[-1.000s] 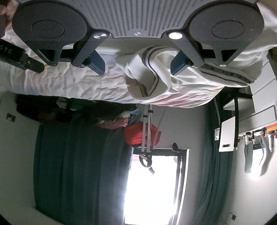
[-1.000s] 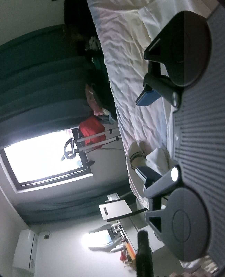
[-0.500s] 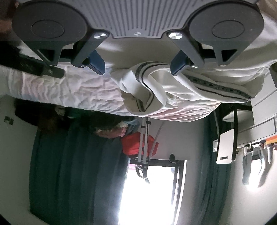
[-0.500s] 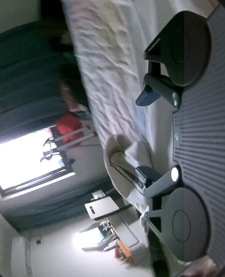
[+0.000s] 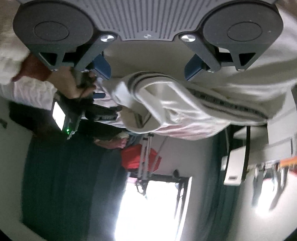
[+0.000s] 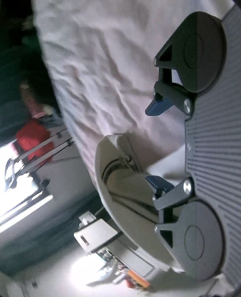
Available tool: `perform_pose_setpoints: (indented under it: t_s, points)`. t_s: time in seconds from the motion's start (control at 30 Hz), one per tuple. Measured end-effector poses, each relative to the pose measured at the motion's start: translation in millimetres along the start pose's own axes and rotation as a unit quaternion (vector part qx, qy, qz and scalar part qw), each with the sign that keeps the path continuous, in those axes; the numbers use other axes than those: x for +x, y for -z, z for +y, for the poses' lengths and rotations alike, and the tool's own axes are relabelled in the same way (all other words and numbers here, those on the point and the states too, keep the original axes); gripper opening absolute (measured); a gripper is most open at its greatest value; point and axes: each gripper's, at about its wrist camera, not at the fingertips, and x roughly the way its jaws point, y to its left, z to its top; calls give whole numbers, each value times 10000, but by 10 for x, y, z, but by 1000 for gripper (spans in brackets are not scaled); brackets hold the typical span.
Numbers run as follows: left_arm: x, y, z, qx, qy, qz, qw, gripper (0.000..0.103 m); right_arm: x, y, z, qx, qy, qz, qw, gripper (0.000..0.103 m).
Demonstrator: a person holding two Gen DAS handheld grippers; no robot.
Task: Fold clothes
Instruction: 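Grasp the sweatpants edge with the right gripper and lift it over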
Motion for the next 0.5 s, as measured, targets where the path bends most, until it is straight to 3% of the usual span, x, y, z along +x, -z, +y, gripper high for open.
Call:
perform_pose_setpoints:
  t_s: [0.07, 0.13, 0.27, 0.33, 0.37, 0.4, 0.5]
  points:
    - [159, 6, 100, -215, 83, 146, 9996, 88, 279, -69, -13, 312, -119, 22, 9994, 74]
    - [265, 15, 119, -175, 186, 178, 9995, 88, 551, -131, -6, 511, -196, 143, 9984, 73]
    - [406, 64, 84, -94, 388, 142, 9991, 88, 830, -267, -4, 920, -289, -15, 9953, 73]
    - [497, 96, 80, -168, 460, 238, 9985, 88, 918, -324, 34, 845, -91, 25, 9964, 52]
    - [543, 114, 81, -219, 481, 301, 9982, 88, 941, -339, 78, 684, 110, 52, 9976, 26]
    - [565, 127, 88, -260, 483, 346, 9979, 88, 942, -348, 122, 530, 300, 58, 9981, 18]
    - [593, 157, 99, -305, 460, 396, 9977, 88, 791, -334, 199, 265, 501, -182, 9982, 14]
